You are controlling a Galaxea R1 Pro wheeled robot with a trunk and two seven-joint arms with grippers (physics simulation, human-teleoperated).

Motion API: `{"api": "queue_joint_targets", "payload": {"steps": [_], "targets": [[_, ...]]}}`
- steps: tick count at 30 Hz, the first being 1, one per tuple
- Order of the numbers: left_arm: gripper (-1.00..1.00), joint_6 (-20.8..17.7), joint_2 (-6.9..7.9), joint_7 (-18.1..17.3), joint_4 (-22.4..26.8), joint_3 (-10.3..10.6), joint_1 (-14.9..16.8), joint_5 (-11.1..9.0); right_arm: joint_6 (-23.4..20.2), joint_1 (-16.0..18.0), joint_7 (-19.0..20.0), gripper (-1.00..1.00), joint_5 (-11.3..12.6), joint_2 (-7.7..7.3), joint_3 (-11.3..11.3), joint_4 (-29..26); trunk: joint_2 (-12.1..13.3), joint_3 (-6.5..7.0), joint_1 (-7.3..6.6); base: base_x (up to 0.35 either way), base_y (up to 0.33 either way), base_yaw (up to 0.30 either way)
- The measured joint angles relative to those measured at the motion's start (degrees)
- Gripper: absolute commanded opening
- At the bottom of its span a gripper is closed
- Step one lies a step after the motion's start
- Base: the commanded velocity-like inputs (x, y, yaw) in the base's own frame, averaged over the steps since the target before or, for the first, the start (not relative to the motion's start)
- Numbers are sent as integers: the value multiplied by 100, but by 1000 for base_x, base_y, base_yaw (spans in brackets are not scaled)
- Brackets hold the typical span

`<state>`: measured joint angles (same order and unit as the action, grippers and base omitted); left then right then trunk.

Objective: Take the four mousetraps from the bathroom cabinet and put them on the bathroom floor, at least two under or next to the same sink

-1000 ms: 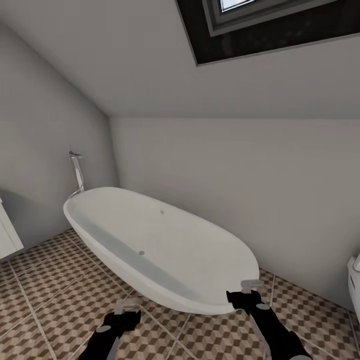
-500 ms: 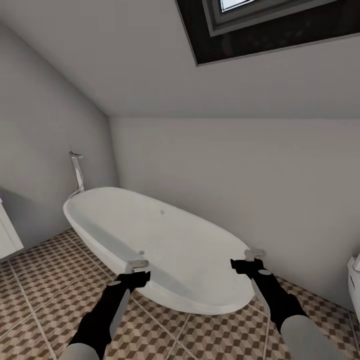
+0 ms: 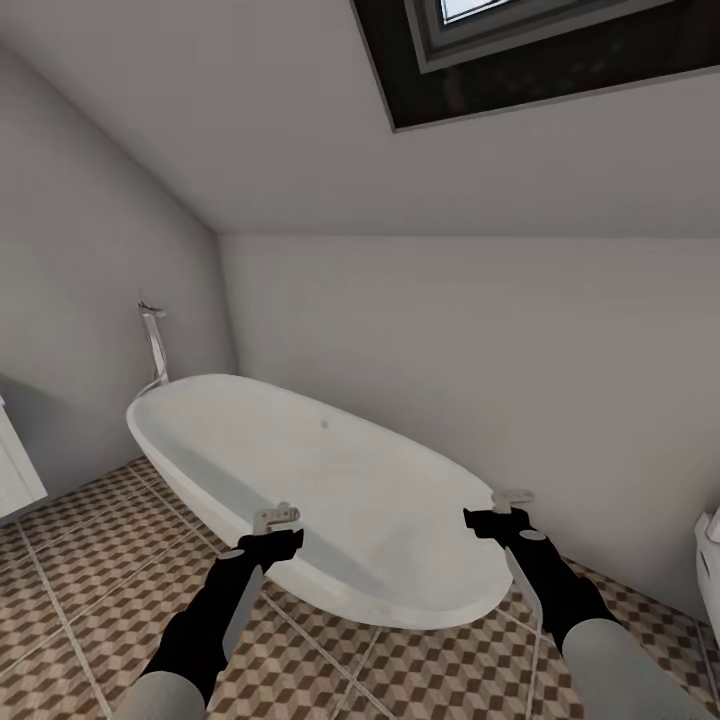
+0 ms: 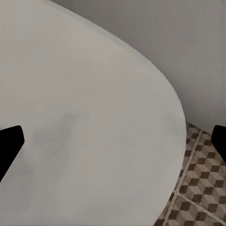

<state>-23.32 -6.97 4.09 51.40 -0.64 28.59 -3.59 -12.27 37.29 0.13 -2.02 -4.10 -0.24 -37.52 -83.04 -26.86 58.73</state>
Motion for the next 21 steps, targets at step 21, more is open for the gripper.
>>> {"api": "queue_joint_targets", "payload": {"steps": [21], "targets": [[100,427,46,33,-208,-8,-5,24,14,-4,19,100,34,20,9,45,0,0,0,0,0,0]]}}
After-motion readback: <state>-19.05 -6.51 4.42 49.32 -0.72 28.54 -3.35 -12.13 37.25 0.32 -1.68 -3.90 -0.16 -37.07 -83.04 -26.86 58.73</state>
